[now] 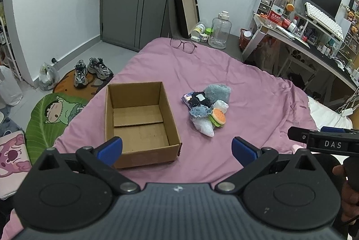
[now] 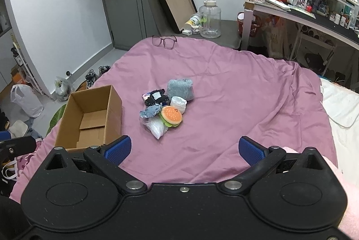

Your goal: Organize soft objects

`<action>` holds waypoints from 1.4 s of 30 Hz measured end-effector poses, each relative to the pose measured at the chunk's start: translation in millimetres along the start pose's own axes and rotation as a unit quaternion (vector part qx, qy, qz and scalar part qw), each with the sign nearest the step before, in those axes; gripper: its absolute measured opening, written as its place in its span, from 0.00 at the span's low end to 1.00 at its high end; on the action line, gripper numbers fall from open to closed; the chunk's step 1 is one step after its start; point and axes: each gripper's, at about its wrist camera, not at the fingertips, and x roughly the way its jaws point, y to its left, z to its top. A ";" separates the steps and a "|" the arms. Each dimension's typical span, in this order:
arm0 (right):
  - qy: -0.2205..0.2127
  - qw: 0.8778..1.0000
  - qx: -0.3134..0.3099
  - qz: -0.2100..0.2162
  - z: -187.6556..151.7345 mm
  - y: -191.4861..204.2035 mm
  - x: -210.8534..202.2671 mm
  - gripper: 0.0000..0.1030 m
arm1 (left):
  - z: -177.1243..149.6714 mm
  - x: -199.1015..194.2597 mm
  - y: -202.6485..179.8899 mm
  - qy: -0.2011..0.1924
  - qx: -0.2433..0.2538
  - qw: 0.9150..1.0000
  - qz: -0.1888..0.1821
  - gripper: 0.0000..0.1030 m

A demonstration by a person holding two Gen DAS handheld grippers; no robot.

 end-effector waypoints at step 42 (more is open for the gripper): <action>0.136 0.991 0.006 -0.017 26.5 2.0 128.5 1.00 | 22.7 110.1 60.0 0.141 -0.066 0.988 0.010 0.98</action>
